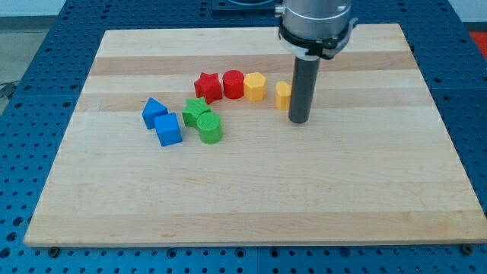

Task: Move the yellow heart closely to the yellow hexagon

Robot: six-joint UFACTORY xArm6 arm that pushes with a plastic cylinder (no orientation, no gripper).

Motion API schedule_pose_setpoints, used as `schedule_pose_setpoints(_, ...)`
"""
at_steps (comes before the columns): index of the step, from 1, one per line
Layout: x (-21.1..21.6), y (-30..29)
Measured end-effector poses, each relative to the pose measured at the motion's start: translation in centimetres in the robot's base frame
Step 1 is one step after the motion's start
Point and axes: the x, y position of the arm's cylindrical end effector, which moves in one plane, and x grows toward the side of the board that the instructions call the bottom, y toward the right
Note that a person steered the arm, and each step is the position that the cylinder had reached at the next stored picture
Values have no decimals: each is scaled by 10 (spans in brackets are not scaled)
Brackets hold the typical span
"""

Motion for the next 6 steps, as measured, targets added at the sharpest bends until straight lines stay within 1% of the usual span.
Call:
schedule_pose_setpoints(2, -4, -19)
schedule_pose_setpoints(3, 11, -6)
schedule_pose_setpoints(4, 15, 20)
schedule_pose_setpoints(5, -2, 17)
schedule_pose_setpoints(6, -4, -1)
